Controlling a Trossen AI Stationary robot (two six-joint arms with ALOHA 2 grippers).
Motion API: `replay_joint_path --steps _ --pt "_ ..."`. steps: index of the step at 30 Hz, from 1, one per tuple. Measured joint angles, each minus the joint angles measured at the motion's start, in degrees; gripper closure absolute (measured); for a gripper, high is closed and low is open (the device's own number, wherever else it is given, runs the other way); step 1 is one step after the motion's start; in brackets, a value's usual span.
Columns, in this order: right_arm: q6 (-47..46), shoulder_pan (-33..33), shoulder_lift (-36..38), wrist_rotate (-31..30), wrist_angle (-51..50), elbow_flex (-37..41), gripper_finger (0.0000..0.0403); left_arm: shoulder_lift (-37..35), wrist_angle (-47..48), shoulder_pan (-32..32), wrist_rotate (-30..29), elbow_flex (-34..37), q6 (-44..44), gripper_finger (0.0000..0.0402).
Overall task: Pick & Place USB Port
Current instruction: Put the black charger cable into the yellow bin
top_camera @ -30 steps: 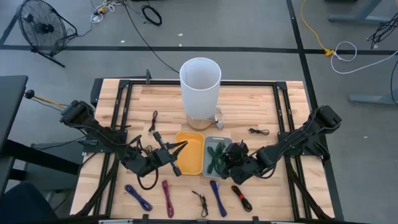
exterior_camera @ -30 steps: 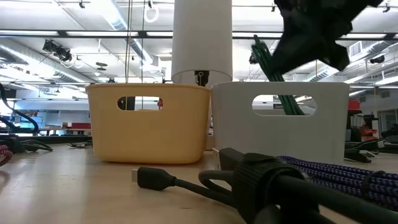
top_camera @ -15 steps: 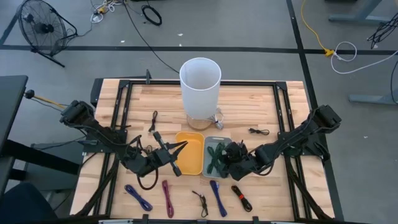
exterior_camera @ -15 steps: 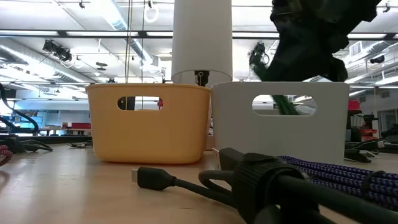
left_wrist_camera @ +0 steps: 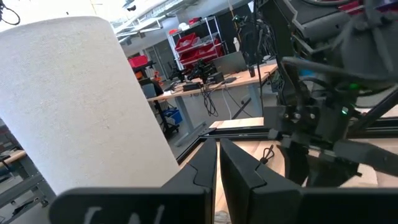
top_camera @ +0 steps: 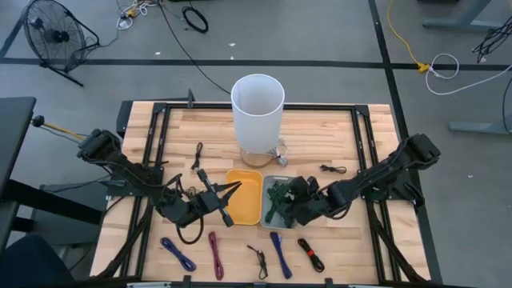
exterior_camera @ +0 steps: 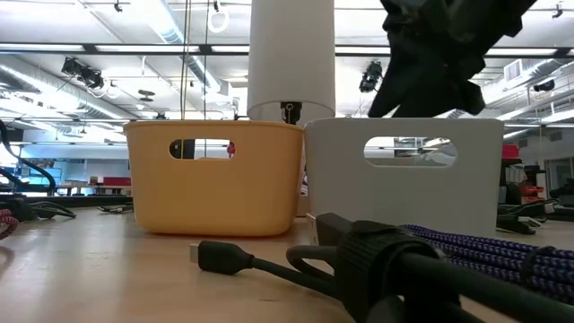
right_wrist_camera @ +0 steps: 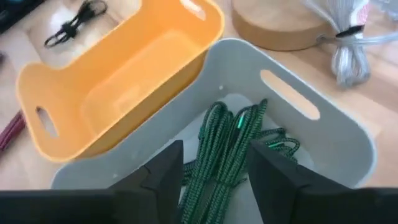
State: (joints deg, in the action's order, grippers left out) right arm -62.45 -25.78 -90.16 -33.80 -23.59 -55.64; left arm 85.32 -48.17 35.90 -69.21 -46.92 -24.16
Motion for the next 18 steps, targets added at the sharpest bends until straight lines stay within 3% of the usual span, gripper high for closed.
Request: replay_joint_path --steps 9,18 --pt "3.4 2.5 5.5 6.8 -14.9 0.0 0.027 0.0 0.0 0.0 0.0 0.0 0.0 0.0376" --pt "0.2 7.2 7.4 4.0 -37.1 0.0 0.0284 0.0 0.0 0.0 0.0 0.0 0.0 0.0376"
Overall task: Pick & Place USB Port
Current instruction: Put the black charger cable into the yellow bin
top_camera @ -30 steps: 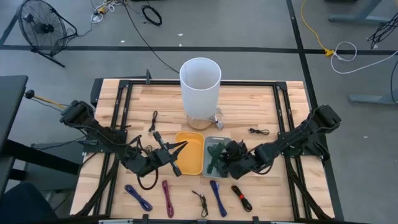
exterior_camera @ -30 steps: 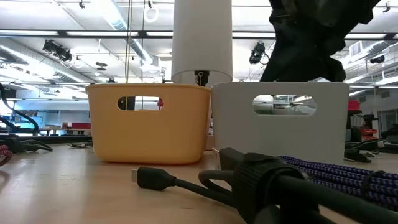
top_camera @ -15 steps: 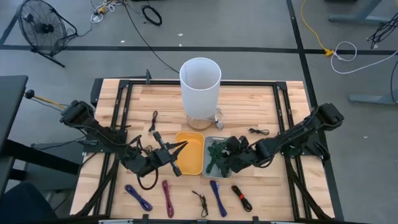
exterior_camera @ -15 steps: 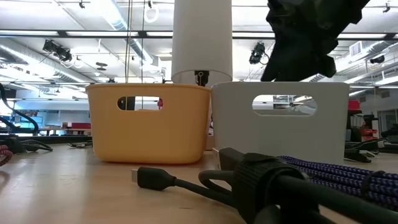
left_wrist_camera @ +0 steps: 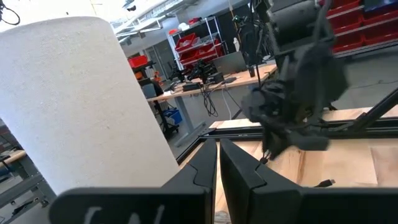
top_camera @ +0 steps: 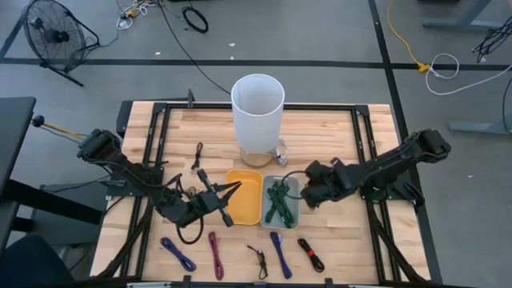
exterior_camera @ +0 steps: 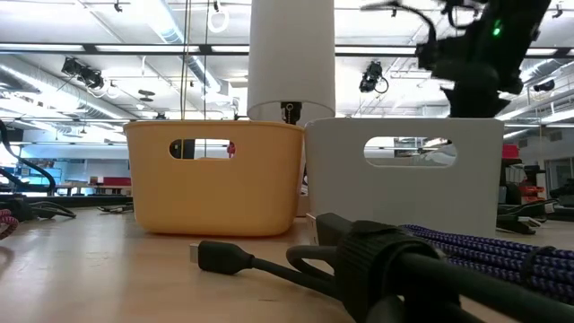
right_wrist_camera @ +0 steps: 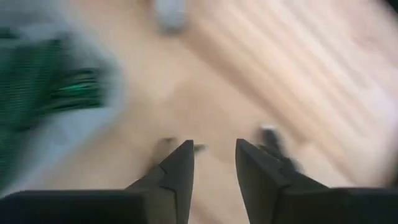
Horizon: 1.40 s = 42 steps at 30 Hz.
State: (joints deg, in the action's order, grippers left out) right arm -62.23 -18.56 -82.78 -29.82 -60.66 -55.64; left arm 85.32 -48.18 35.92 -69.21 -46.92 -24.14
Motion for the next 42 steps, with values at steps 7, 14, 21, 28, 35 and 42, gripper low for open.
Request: replay_joint_path --steps 7,14,21,28,35,42 --pt "4.4 9.1 0.0 2.6 -6.3 1.8 0.0246 0.0 0.0 0.0 0.0 0.0 0.0 0.0376" --pt "11.8 17.7 0.0 6.1 -5.5 9.2 0.0177 0.0 0.0 0.0 0.0 0.0 0.0 0.0376" --pt "18.7 23.0 0.0 10.9 2.1 16.3 0.0126 0.0 0.0 0.0 0.0 0.0 -0.3 0.0376" --pt "19.7 24.2 0.0 12.5 5.3 18.5 0.0117 0.0 0.0 0.0 0.0 0.0 -0.3 0.0376" --pt "20.7 24.1 0.2 15.0 10.9 21.3 0.0147 0.0 0.0 0.0 0.0 0.0 -0.3 0.0376" --pt "20.2 24.1 0.1 18.2 11.5 21.4 0.0333 0.0 0.0 0.0 0.0 0.0 -0.4 0.0376"
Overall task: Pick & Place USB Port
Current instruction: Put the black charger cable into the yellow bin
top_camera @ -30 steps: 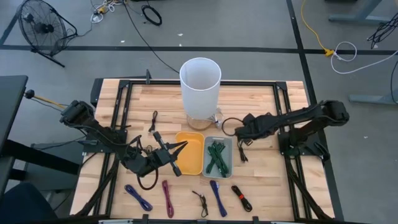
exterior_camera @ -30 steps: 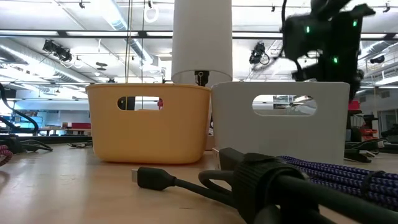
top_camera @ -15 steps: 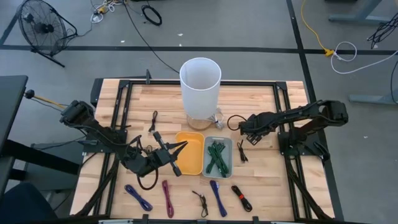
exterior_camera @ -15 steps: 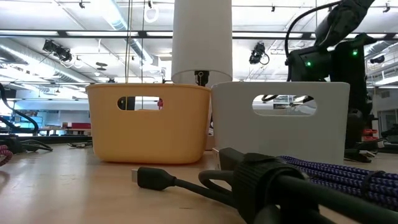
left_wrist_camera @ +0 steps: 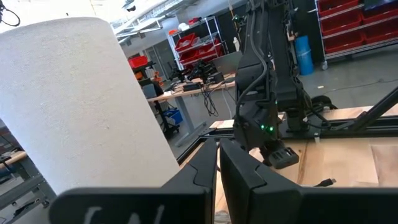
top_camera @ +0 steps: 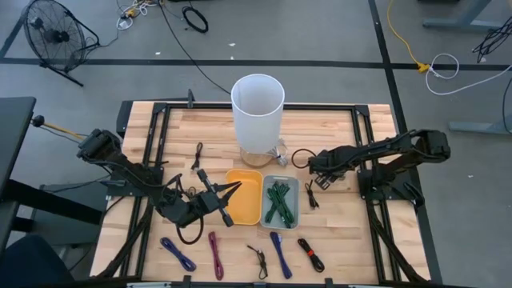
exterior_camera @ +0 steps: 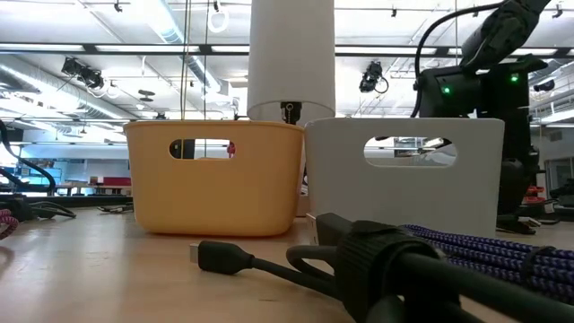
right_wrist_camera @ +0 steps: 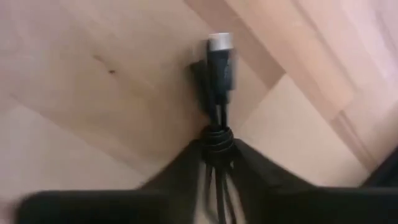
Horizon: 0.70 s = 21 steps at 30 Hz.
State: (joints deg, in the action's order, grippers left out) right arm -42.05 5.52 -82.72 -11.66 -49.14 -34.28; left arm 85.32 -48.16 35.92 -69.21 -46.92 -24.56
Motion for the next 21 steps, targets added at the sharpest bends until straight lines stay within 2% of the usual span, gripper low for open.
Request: replay_joint_path --steps 2,6,9,14,18,21 --pt "1.8 0.0 0.0 0.3 0.6 0.0 0.0379 0.0 0.0 0.0 0.0 0.0 0.0 0.0376" --pt "1.7 0.0 -0.1 1.0 -0.4 -0.8 0.0385 0.0 0.0 0.0 0.0 0.0 0.0 0.0376" --pt "1.6 -0.5 -0.2 4.6 -5.1 -4.0 0.0392 0.0 0.0 0.0 0.0 0.0 0.0 0.0376" --pt "3.3 -4.6 1.4 7.3 -6.8 -13.2 0.0392 0.0 0.0 0.0 0.0 0.0 0.0 0.0376" --pt "3.3 -9.3 4.0 6.1 -6.3 -22.3 0.0392 0.0 0.0 0.0 0.0 0.0 1.2 0.0376" --pt "1.9 -13.9 5.7 2.9 -3.7 -27.9 0.0392 0.0 0.0 0.0 0.0 0.0 1.5 0.0376"
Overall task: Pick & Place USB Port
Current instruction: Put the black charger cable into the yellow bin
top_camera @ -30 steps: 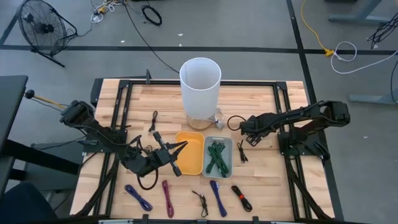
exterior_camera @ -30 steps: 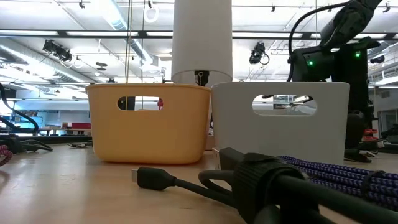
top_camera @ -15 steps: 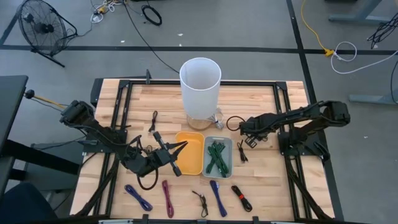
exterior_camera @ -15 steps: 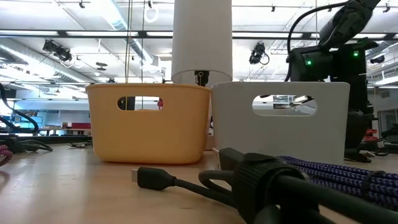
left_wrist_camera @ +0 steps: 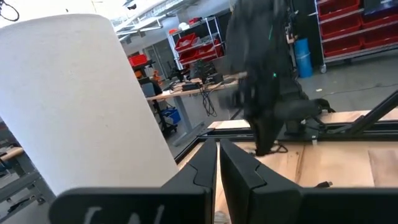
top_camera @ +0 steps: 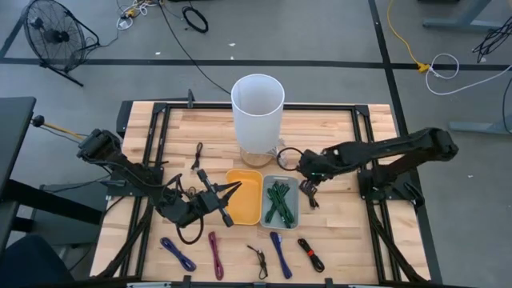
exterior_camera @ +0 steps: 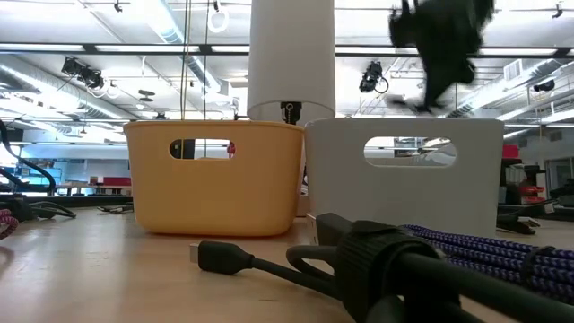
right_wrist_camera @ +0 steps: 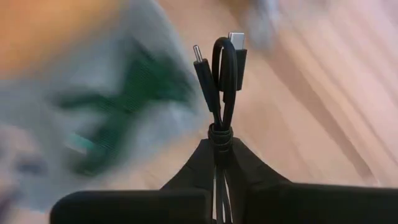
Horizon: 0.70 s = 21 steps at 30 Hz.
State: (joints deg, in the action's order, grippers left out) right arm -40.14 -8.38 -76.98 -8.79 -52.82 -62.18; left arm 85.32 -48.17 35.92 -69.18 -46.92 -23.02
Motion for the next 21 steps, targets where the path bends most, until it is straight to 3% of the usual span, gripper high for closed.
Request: replay_joint_path --steps 4,15,21 --pt "1.7 -6.8 1.8 -4.9 10.3 -4.3 0.0392 0.0 0.0 0.0 2.8 0.0 1.4 0.0376" --pt "21.7 -21.4 -1.3 -13.3 49.5 -4.6 0.0393 0.0 -0.1 -0.1 26.0 0.0 3.9 0.0376" --pt "27.6 -24.4 -7.0 -14.8 58.2 -4.6 0.0393 0.0 -2.1 -0.4 28.2 0.0 9.1 0.0376"
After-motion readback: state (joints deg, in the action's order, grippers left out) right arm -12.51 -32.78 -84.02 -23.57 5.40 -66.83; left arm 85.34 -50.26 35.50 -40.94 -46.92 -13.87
